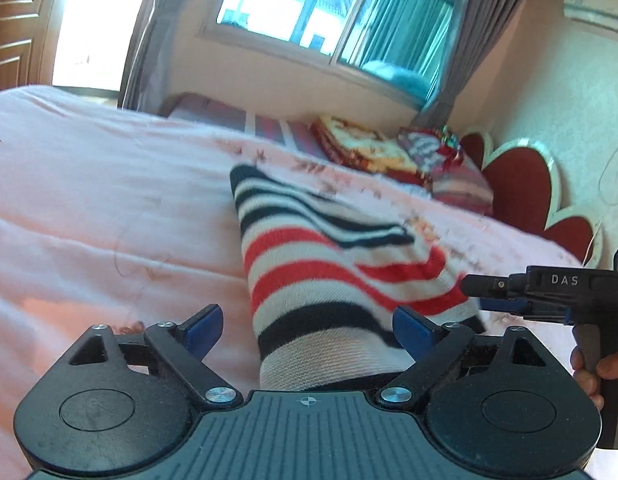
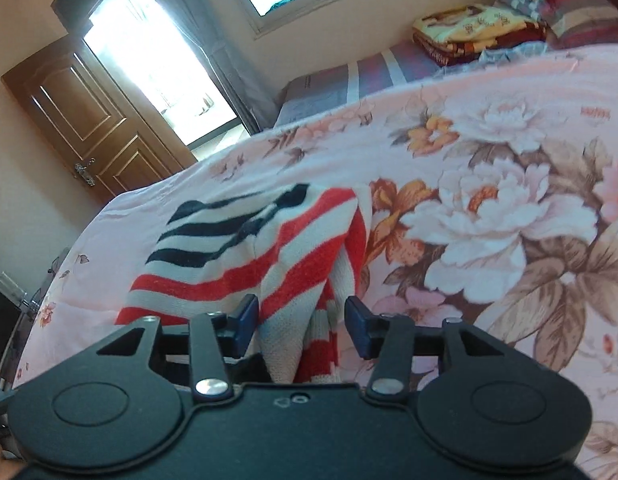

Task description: Fold small clothes

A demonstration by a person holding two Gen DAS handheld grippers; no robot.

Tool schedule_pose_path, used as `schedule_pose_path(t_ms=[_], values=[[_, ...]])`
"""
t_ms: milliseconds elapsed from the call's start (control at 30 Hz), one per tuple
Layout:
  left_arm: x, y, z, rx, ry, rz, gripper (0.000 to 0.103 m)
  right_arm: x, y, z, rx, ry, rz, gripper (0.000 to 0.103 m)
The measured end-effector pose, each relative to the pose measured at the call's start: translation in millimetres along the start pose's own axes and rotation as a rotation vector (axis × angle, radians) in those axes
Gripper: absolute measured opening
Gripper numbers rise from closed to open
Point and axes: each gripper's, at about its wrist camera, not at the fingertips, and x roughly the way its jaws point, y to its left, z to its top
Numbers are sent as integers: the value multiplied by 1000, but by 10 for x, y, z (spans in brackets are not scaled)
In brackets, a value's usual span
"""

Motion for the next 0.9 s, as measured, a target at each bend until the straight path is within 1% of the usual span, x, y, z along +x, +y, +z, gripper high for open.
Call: schedule_pose_path(t_ms=[33, 100, 167, 233, 267, 333, 367, 400, 467, 567, 633, 667, 700, 767, 800, 900], values=[[-64, -4, 15, 3, -2, -4, 91, -55, 69, 16, -28, -12, 9, 38], [-116, -59, 12, 11, 5, -9, 91, -170, 306, -29, -115, -23, 22, 34], [-95, -147, -39, 17, 27, -7, 91, -231, 527, -152, -207, -20, 21, 30], [-7, -258, -171, 73, 79, 45, 91, -226, 645, -296, -268, 6, 5, 26], [48, -284, -251, 93, 107, 60, 91, -191, 647, -381, -290, 28, -23, 25], [117, -294, -390, 104, 143, 80, 91, -138, 548, -530, -302, 57, -95, 23], [117, -286, -439, 107, 140, 81, 91, -130, 468, -603, -309, 59, -128, 22], [109, -274, -467, 105, 136, 78, 91, -133, 390, -654, -314, 48, -143, 21], [94, -279, -469, 97, 140, 85, 91, -156, 316, -657, -279, 42, -125, 21], [34, -329, -418, 96, 161, 104, 91, -174, 451, -649, -314, 57, -169, 22], [-44, -376, -392, 99, 153, 104, 91, -301, 497, -634, -276, 22, -151, 26], [-65, -400, -388, 103, 148, 102, 91, -349, 522, -644, -271, 9, -142, 26], [-63, -415, -400, 111, 148, 107, 91, -351, 535, -667, -284, 15, -156, 26], [-4, -405, -447, 106, 170, 120, 91, -237, 500, -759, -307, 74, -210, 26], [14, -390, -472, 96, 179, 118, 91, -198, 455, -788, -296, 92, -220, 26], [-1, -386, -477, 82, 181, 124, 91, -264, 409, -749, -236, 82, -194, 25]])
